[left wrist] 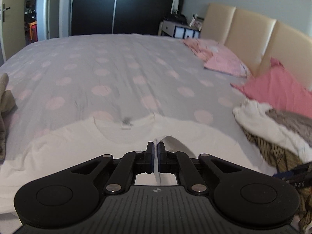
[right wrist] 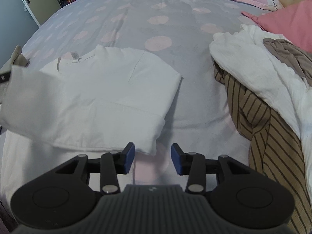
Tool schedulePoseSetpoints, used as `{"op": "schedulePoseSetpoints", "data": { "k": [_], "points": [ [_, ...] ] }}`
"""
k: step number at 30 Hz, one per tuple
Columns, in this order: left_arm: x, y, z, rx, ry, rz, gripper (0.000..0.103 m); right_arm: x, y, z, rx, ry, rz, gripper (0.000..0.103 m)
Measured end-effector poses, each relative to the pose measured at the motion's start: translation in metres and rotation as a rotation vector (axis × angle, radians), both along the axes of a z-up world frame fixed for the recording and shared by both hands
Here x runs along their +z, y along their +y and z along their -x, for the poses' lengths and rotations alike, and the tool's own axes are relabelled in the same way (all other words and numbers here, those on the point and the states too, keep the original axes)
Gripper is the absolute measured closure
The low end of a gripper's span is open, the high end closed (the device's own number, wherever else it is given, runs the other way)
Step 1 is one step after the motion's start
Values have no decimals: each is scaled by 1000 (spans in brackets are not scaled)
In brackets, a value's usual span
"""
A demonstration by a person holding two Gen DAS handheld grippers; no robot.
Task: Fold clothes
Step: 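Grasp the T-shirt side with the right gripper and fold it over the shirt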
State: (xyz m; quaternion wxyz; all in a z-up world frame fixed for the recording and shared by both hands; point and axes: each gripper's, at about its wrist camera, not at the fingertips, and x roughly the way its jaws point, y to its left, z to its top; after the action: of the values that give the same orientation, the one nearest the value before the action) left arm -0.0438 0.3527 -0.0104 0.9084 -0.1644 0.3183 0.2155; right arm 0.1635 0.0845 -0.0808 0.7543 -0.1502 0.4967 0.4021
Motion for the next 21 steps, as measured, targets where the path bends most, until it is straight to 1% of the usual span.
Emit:
{"op": "schedulePoseSetpoints", "data": {
  "k": [4, 9, 12, 14, 18, 21],
  "points": [
    [21, 9, 14, 36, -78, 18, 102, -4, 6, 10, 40, 9, 9, 56],
    [55, 16, 29, 45, -173, 6, 102, -9, 18, 21, 72, -14, 7, 56],
    [70, 22, 36, 55, -212, -5, 102, -14, 26, 22, 67, -34, 10, 56],
    [75, 26, 42, 67, -229, -13, 102, -18, 31, 20, 53, -45, 11, 56],
    [79, 39, 54, 104, -253, -1, 102, -28, 44, 14, 18, -42, 3, 56],
    [82, 46, 63, 126, -266, 4, 102, -34, 58, 16, 48, -47, 13, 56]
  ]
}}
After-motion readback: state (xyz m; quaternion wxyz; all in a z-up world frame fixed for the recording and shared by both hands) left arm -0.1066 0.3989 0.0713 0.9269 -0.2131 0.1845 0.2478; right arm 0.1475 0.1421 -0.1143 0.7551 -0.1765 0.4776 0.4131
